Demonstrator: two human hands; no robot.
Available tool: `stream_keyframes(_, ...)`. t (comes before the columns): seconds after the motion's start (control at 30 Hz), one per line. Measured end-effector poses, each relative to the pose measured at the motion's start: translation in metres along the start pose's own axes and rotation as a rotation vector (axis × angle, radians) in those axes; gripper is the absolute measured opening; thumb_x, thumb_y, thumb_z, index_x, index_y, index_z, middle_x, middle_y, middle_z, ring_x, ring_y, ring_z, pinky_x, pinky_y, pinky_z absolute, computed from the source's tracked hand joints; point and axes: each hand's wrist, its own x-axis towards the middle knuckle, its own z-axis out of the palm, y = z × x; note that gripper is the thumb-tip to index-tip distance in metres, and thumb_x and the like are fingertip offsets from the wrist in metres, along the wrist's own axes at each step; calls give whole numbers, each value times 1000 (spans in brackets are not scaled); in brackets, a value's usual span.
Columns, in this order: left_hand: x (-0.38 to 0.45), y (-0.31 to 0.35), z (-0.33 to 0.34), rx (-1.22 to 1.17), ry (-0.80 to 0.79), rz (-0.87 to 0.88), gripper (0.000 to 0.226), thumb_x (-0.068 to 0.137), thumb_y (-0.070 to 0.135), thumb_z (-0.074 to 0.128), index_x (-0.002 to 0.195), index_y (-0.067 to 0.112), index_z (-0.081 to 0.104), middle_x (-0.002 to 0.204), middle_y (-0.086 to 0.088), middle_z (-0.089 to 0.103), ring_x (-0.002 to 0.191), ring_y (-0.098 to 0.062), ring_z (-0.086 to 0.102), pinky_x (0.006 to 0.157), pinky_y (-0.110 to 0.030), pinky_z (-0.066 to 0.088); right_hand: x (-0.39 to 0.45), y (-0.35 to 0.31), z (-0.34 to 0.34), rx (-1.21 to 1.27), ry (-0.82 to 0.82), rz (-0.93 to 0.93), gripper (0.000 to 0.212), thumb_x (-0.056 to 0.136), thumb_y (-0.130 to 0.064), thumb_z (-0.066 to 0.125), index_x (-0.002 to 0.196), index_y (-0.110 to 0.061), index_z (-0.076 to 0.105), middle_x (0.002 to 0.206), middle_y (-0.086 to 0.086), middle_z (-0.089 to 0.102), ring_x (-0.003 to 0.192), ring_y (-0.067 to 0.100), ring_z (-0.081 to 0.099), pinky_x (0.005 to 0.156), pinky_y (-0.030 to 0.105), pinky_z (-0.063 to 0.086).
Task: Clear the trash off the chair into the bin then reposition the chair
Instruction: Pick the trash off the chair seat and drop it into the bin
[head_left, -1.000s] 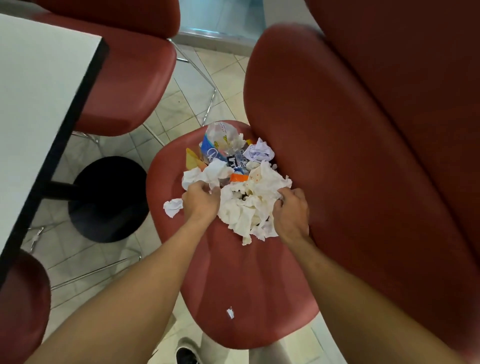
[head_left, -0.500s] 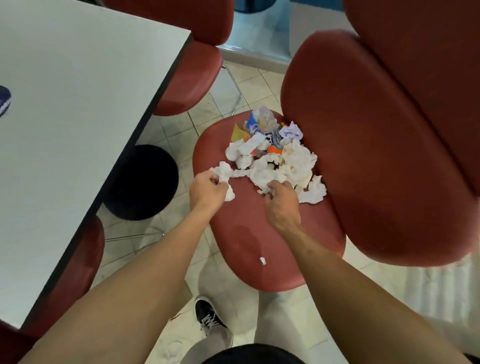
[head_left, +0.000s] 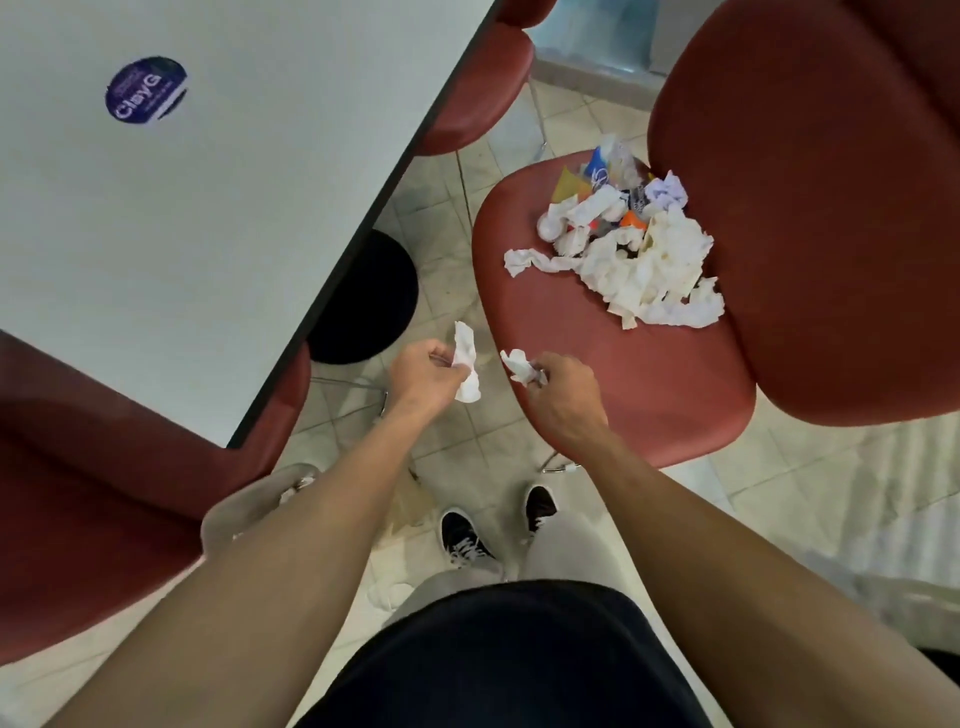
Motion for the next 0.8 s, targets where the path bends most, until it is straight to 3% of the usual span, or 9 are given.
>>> stream_keyframes(0.17,-23,-31,-4,-84,24,-64,16,73,16,75,77,22,61,77,10,63,76,-8,63,67,-24,52,-21,-10,7,-48,-91,-89,25,80,-9,56,99,-17,69,92,8,68,84,28,60,72,35,49)
stream_keyframes(0.37,-46,-61,-12,-129,118,-150,13,74,17,74,82,20,64,75,11,60,72,-9,59,59,-21,46,-33,-20,21,-111,-184,-165,9,80,-9,55,82,-12,63,82,8,64,70,24,52,61,28,37)
stream_keyframes(0.6,-77,-133,-51,-177,199,-254,14,75,14,73,78,21,61,74,8,62,76,-15,61,64,-23,46,-60,-45,64,-162,-281,-211,21,83,-13,56,101,-15,67,91,6,66,75,24,56,62,25,35)
stream_keyframes(0.7,-90,-173,-76,-202,213,-299,15,76,13,72,76,21,60,70,11,58,72,-13,57,57,-17,39,-77,-61,92,-151,-301,-215,17,83,-11,56,96,-14,67,83,6,63,72,23,55,59,26,35)
stream_keyframes(0.8,-99,-216,-102,-213,224,-347,15,76,15,73,74,22,59,69,9,61,71,-16,59,57,-22,40,-101,-79,127,-145,-320,-201,15,82,-11,57,93,-15,67,82,5,64,71,23,56,58,26,36)
